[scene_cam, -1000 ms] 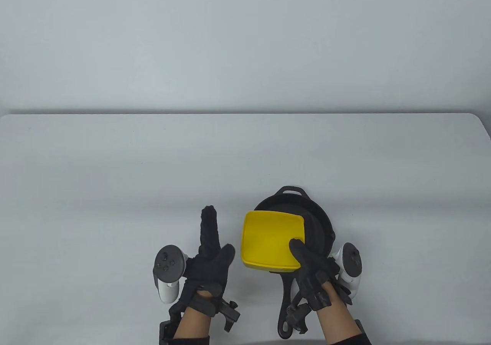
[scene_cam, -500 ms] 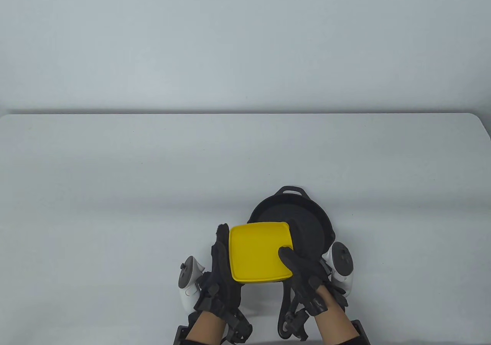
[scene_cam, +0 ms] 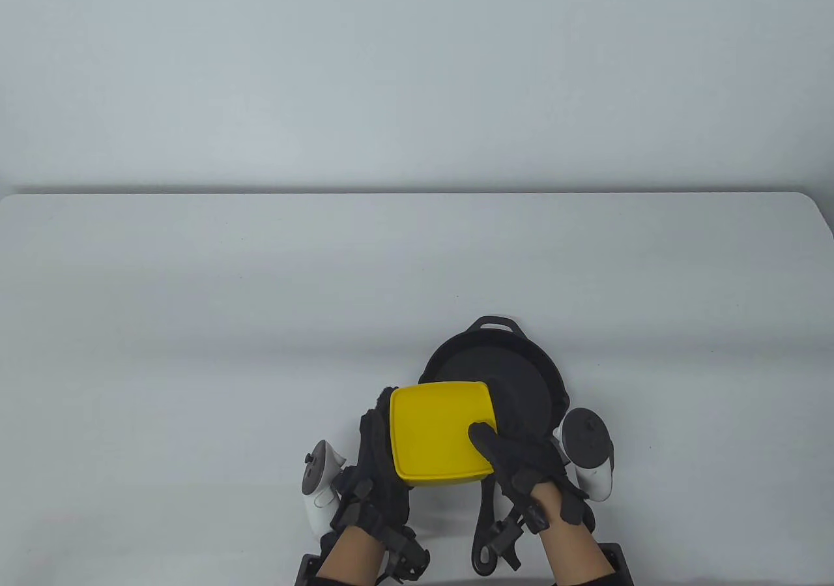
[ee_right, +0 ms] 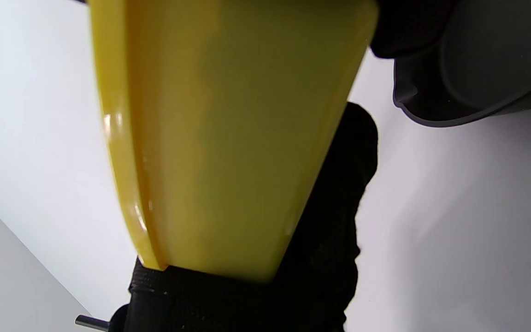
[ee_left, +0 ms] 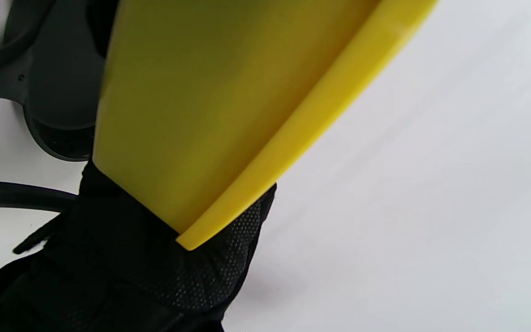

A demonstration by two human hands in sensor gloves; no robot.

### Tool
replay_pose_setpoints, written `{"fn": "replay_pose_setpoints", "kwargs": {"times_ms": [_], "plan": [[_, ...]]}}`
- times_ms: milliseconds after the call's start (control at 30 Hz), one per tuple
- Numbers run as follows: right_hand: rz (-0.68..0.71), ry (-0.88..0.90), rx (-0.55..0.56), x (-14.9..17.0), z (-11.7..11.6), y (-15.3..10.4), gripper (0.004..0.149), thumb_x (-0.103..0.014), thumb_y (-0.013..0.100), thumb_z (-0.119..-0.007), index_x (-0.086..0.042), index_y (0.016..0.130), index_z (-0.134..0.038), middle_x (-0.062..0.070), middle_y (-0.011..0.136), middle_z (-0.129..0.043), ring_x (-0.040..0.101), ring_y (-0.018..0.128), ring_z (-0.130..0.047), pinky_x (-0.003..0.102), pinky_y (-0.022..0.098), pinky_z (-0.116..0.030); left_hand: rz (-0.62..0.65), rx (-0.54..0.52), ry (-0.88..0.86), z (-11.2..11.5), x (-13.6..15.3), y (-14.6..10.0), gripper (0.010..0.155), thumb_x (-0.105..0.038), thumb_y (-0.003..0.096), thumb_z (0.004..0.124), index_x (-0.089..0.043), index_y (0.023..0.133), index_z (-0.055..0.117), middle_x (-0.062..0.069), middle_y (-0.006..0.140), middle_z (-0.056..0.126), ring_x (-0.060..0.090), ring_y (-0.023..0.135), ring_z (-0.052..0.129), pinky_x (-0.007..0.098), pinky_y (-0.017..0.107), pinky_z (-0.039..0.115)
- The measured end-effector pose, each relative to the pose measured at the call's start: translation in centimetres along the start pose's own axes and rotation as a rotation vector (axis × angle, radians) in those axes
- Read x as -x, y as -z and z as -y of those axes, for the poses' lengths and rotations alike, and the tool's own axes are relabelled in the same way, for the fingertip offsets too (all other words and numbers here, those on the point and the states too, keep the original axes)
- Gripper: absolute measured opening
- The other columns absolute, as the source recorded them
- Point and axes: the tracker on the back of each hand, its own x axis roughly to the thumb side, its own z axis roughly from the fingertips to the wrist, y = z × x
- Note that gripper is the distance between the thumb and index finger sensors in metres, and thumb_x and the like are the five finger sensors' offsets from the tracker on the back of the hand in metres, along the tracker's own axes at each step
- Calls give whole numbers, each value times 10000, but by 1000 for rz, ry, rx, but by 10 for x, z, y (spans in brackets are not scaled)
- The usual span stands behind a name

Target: Sprinkle coffee beans onto the frying pan

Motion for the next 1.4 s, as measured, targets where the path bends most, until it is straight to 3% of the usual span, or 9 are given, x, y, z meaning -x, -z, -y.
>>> {"fn": "replay_pose_setpoints", "kwargs": {"times_ms": [167, 300, 600, 767, 1000, 1067, 1200, 1333, 1400], "plan": [[31, 154, -4, 1, -2, -1, 731, -355, 634, -614, -149, 1113, -102, 340, 1047, -39, 710, 835, -278, 669, 605, -500, -33, 1, -27, 1, 4, 0, 876, -866, 417, 436, -417, 1105, 134, 191, 1119, 322, 501, 887, 692, 446, 612, 762], [39, 183, 6, 2, -1, -1, 666, -383, 630, -645, -136, 1104, -247, 327, 1054, -52, 688, 853, -257, 675, 612, -492, -32, 13, -44, 2, 4, 0, 883, -870, 413, 436, -417, 1104, 126, 189, 1120, 323, 501, 890, 689, 445, 612, 763], [51, 301, 16, 7, -1, -2, 397, -445, 638, -653, -148, 902, -650, 290, 1085, -110, 704, 868, -249, 690, 617, -468, -69, 24, -54, 2, 5, -1, 889, -871, 429, 462, -417, 1098, 92, 189, 1128, 285, 499, 894, 692, 450, 618, 756], [32, 356, 28, 11, -1, -2, 396, -456, 642, -632, -151, 893, -660, 292, 1079, -100, 708, 862, -218, 696, 609, -452, -118, 41, -31, 1, 4, 0, 898, -855, 470, 555, -428, 1085, 58, 191, 1123, 300, 485, 868, 723, 446, 602, 773], [49, 453, 49, 14, 10, -2, 417, -458, 658, -582, -138, 924, -617, 310, 1081, -163, 712, 859, -222, 697, 602, -458, -126, 32, -11, 3, 1, 3, 814, -639, 570, 657, -403, 1066, 56, 185, 1060, 452, 449, 835, 803, 431, 599, 815], [104, 540, 116, 8, 23, -4, 438, -445, 675, -545, -110, 958, -562, 285, 1095, -239, 686, 900, -270, 741, 585, -404, -81, 8, -25, 3, 0, 2, 795, -612, 575, 657, -403, 1065, 67, 183, 1055, 456, 442, 844, 804, 428, 609, 820], [143, 389, 355, -5, 78, -9, 472, -417, 676, -540, -85, 1009, -504, 251, 1091, -388, 590, 929, -572, 640, 616, -617, -30, -76, 61, -4, -5, -1, 796, -585, 577, 659, -412, 1055, 46, 172, 1055, 437, 433, 862, 787, 428, 623, 807], [27, 277, 544, -7, 136, -22, 538, -320, 642, -596, -23, 1058, -431, 321, 1028, -463, 495, 778, -849, 488, 490, -841, -18, -130, 55, -12, -9, -3, 800, -595, 577, 658, -416, 1051, 39, 170, 1054, 425, 432, 868, 773, 427, 627, 798], [-71, 197, 667, -2, 162, -35, 550, -283, 617, -623, -2, 1052, -439, 319, 1000, -528, 499, 723, -885, 490, 442, -854, -4, -136, 14, -13, -10, -3, 801, -599, 577, 654, -419, 1048, 31, 167, 1056, 418, 431, 871, 769, 425, 632, 794]]}}
